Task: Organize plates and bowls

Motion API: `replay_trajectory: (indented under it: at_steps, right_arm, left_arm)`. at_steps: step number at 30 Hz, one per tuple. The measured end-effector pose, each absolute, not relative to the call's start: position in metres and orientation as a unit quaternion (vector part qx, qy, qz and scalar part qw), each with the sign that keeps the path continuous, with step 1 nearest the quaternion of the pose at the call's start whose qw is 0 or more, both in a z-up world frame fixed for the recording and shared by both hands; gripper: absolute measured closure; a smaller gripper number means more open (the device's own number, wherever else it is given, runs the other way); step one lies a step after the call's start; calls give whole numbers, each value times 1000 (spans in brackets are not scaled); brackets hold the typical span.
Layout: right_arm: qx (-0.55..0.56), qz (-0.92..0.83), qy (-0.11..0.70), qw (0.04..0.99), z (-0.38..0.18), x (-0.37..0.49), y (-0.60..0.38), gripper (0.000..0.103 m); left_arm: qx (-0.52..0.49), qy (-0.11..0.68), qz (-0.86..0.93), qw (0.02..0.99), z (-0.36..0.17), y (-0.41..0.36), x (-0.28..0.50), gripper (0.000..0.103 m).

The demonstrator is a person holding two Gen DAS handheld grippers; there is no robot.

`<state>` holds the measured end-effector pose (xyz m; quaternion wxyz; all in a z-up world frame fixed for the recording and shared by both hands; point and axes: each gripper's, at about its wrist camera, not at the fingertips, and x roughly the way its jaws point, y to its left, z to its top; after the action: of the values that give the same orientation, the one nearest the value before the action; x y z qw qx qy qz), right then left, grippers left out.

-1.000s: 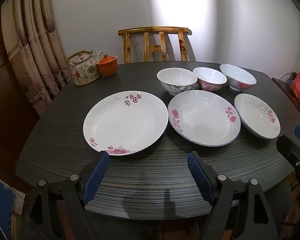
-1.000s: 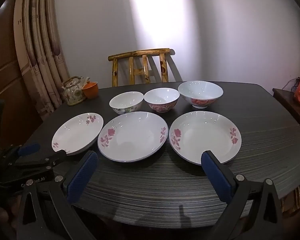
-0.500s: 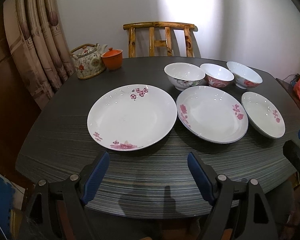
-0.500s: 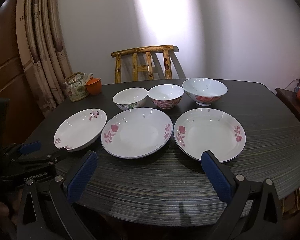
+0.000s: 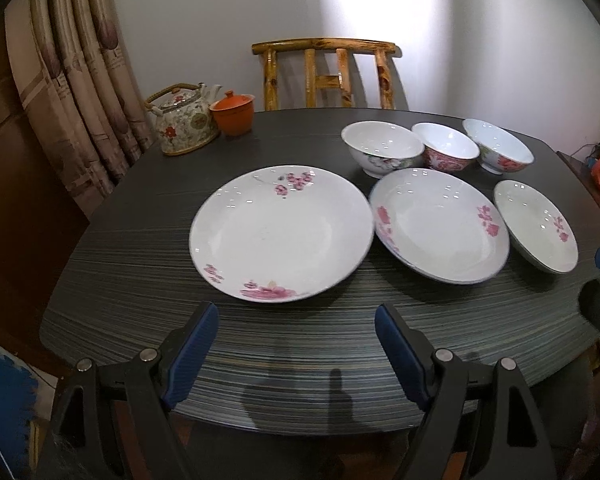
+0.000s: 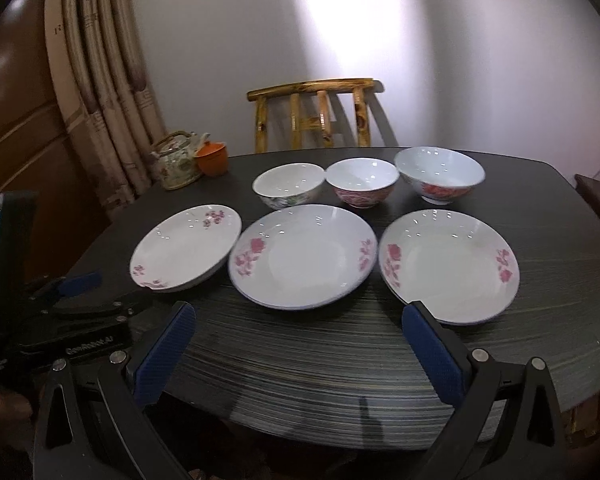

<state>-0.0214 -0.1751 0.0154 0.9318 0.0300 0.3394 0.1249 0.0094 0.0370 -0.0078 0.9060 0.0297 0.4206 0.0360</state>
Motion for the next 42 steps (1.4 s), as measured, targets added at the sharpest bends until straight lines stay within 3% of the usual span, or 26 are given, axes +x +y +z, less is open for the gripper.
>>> replay_trajectory:
  at_steps: [14, 20, 42]
  right_arm:
    - [82, 252, 393, 881, 46, 42, -147, 0]
    - [52, 286, 404, 867, 48, 79, -126, 0]
    - [38, 362, 500, 786, -6, 178, -73, 0]
  left_arm:
    - [35, 431, 61, 900, 3, 81, 32, 20]
    - [21, 448, 71, 891, -6, 98, 46, 20]
    - [-34, 507, 73, 858, -42, 134, 80, 20]
